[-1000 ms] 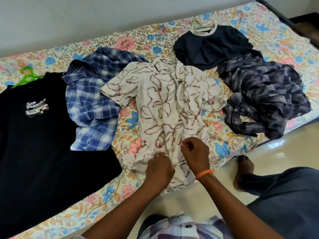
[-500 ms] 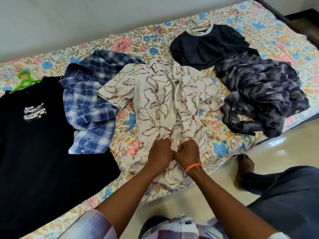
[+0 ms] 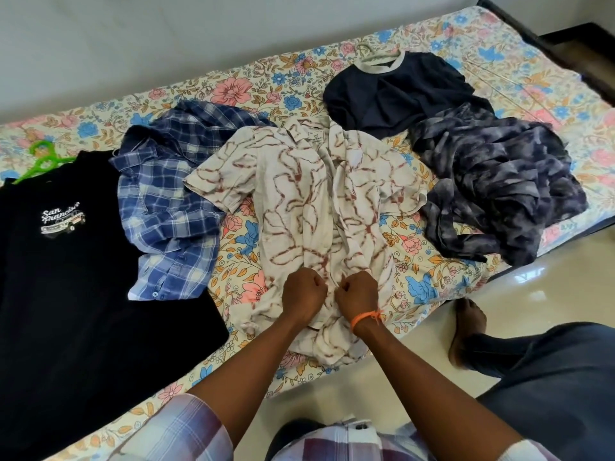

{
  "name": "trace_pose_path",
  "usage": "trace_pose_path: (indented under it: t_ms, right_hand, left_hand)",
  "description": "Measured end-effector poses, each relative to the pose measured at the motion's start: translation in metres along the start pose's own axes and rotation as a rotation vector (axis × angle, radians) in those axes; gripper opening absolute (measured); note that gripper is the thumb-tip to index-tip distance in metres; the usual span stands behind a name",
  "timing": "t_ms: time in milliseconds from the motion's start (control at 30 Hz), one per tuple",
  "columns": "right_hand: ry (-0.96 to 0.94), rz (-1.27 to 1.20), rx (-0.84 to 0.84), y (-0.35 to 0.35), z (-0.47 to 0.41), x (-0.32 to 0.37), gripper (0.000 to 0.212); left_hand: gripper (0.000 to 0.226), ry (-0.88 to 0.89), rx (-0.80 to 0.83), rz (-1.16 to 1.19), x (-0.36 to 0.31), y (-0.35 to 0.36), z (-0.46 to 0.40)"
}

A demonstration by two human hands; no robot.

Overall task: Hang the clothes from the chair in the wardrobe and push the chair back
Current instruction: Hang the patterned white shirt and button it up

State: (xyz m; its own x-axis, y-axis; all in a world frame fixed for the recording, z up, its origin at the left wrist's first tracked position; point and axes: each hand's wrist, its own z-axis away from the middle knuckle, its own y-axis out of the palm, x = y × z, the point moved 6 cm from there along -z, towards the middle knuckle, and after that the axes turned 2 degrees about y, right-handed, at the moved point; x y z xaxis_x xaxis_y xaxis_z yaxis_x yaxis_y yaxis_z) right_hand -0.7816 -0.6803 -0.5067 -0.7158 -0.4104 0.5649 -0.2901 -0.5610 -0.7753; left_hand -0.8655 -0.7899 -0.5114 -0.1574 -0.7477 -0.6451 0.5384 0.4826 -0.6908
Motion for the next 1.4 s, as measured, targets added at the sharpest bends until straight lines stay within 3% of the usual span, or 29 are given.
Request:
trace_pose_path:
  t_ms: [67, 133, 233, 333, 467, 600, 767, 833, 967, 1033, 1167, 1400]
  right_hand:
    - [0.134, -0.177, 0.059, -0.007, -0.003, -0.008, 0.034]
    - [0.357, -0.518, 0.105, -0.008, -0.002, -0.023, 0.011]
    - [0.583, -1.033, 0.249, 0.001, 0.012, -0.034, 0.005]
    - [0.509, -0.989, 0.373, -0.003, 0.020, -0.040, 0.015]
    - [0.423, -0.702, 0.197, -0.009, 0.020, -0.045, 0.017]
    - [0.541, -0.891, 0.154, 0.000, 0.023, -0.040, 0.016]
    - [0.638, -1.298, 0.185, 0.007, 0.027, -0.035, 0.009]
    - [0.535, -1.250, 0.159, 0.003, 0.029, -0.030, 0.010]
    - [0.010, -0.536, -0.111, -0.015, 0.036, -0.011, 0.010]
    - [-0.119, -0.374, -0.260, -0.022, 0.042, 0.000, 0.009]
    - [-0.176, -0.279, -0.352, -0.025, 0.043, 0.004, 0.010]
    - [-0.135, -0.366, -0.321, -0.018, 0.046, 0.003, 0.010]
  left_hand:
    - [0.020, 0.005, 0.020, 0.045, -0.001, -0.002, -0.002]
    - [0.018, 0.021, 0.023, 0.087, -0.002, -0.004, -0.002]
    - [0.014, 0.052, 0.044, 0.156, -0.006, -0.007, 0.005]
    - [0.011, 0.073, 0.037, 0.197, -0.006, -0.011, 0.013]
    - [0.011, 0.072, 0.022, 0.169, -0.004, -0.011, 0.018]
    - [0.014, 0.071, -0.001, 0.186, -0.007, -0.015, 0.020]
    - [0.018, 0.068, 0.023, 0.223, -0.013, -0.016, 0.022]
    - [0.015, 0.069, 0.017, 0.228, -0.015, -0.016, 0.024]
    - [0.015, 0.079, 0.006, 0.206, -0.021, -0.014, 0.028]
    - [0.018, 0.090, 0.007, 0.190, -0.023, -0.013, 0.029]
    - [0.017, 0.070, -0.004, 0.238, -0.020, -0.015, 0.029]
    - [0.022, 0.062, 0.002, 0.278, -0.016, -0.015, 0.030]
